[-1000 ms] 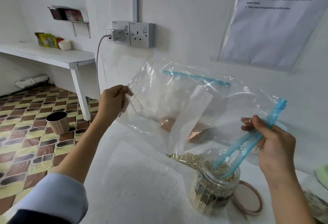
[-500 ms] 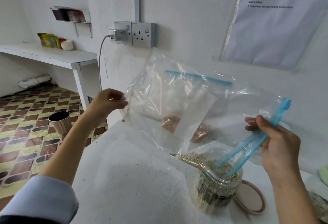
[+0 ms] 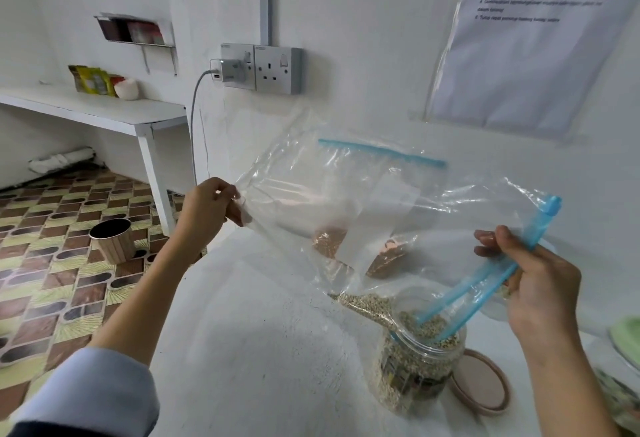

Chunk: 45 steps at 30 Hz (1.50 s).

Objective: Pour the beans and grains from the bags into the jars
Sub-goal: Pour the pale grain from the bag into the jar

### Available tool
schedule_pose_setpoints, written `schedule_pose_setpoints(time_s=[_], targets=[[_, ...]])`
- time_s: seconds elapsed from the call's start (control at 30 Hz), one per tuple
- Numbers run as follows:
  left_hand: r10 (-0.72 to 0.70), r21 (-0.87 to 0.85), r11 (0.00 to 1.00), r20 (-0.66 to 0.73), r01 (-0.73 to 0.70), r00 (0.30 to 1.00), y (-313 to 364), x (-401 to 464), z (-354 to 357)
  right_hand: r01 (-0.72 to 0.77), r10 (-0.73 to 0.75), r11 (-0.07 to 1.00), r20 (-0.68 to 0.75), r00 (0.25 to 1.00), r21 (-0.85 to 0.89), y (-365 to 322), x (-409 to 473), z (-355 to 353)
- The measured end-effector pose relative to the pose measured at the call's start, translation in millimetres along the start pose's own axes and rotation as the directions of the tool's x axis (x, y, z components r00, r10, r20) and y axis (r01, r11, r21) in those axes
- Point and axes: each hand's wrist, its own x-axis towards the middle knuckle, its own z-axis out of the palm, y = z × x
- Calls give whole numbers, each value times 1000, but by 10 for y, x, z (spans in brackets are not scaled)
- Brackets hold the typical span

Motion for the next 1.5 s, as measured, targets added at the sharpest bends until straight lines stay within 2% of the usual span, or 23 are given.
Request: schedule_pose_setpoints(time_s=[0.07, 0.17, 0.27, 0.57, 0.87, 1.07, 1.2, 1.4, 1.5], targets=[[15, 0, 1000, 74, -15, 997, 6, -16, -15, -3, 3, 1000, 0, 1000, -1, 4, -3, -6], [24, -51, 999, 270, -11, 963, -20, -31, -70, -19, 19, 1000, -8, 1000, -1, 6, -15, -11], [44, 16, 998, 369, -54, 928, -91, -54, -70, -25, 25, 1000, -21, 999, -2, -4, -26, -7], [76, -111, 993, 246, -49, 966, -70, -63, 9, -38, 37, 999, -31, 999, -7, -42, -52, 30], [151, -42, 989, 239, -145, 959, -56, -57, 3, -25, 25, 999, -7, 1000, -24, -22, -15, -13], [137, -168, 981, 259, -95, 956, -50, -74, -66, -41, 41, 999, -17, 999, -25, 15, 18, -55], [138, -109, 987, 241, -114, 961, -56, -59, -59, -40, 40, 999, -17, 999, -30, -3, 6, -34], [77, -80, 995, 227, -61, 971, -137, -21, -49, -32, 31, 999, -21, 999, -37, -20, -8, -15], [129, -2, 991, 248, -133, 960, -145, -30, -60, -25, 24, 999, -18, 1000, -39, -14, -3, -7]])
